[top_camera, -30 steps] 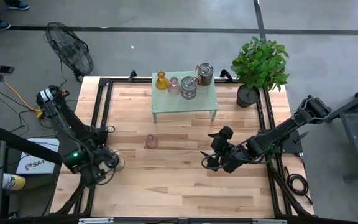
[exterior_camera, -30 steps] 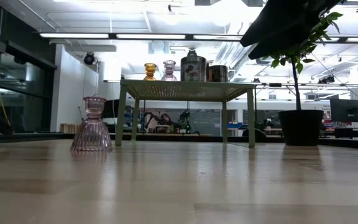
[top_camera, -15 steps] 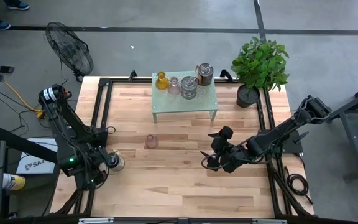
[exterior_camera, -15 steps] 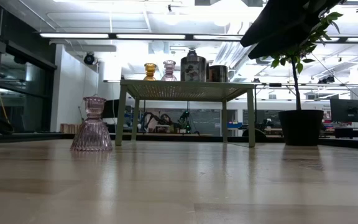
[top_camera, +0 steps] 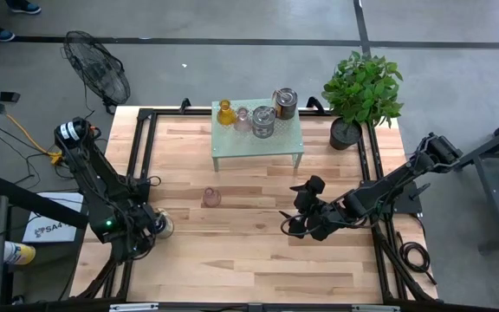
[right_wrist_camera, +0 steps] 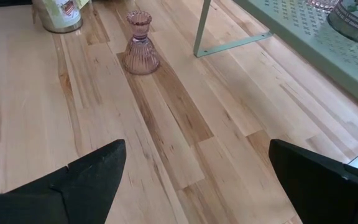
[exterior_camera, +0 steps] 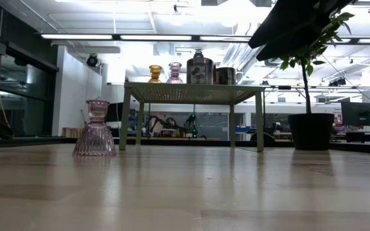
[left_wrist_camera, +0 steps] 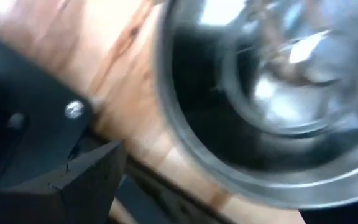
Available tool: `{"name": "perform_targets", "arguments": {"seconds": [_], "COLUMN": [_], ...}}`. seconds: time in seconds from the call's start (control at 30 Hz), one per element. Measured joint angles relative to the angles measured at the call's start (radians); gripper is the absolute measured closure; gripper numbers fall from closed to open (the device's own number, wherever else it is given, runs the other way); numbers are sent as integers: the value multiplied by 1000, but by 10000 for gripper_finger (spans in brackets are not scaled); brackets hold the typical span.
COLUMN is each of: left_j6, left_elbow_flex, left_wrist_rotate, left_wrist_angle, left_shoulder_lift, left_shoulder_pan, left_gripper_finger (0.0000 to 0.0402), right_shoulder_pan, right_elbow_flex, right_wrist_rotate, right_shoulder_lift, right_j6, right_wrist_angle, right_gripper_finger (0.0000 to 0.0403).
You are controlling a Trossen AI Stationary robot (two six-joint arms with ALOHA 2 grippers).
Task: Pick & Place candle stick holders
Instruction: Put the silver candle on the shelf
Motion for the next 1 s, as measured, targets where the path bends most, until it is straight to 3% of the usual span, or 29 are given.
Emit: {"name": "perform_targets", "arguments": {"seconds": [0.4, 0.87, 1.0], "left_j6": [143, 283, 310], "left_elbow_flex": [-19, -19, -19], "left_wrist_rotate": [-266, -485, -504], "left_wrist_angle": [136, 232, 234], "left_shoulder_lift": [0, 0, 0], "left_shoulder_pan": [0, 1, 21], "left_gripper_finger": [5, 5, 5], "right_shoulder_pan": [0, 0, 0], "right_elbow_flex": [0, 0, 0], "right_wrist_rotate": [0, -5, -5], "right_shoulder_lift": [0, 0, 0], "right_j6": [0, -2, -2], "right_wrist_angle": [23, 31, 31], "right_gripper_finger": [13, 13, 13]}}
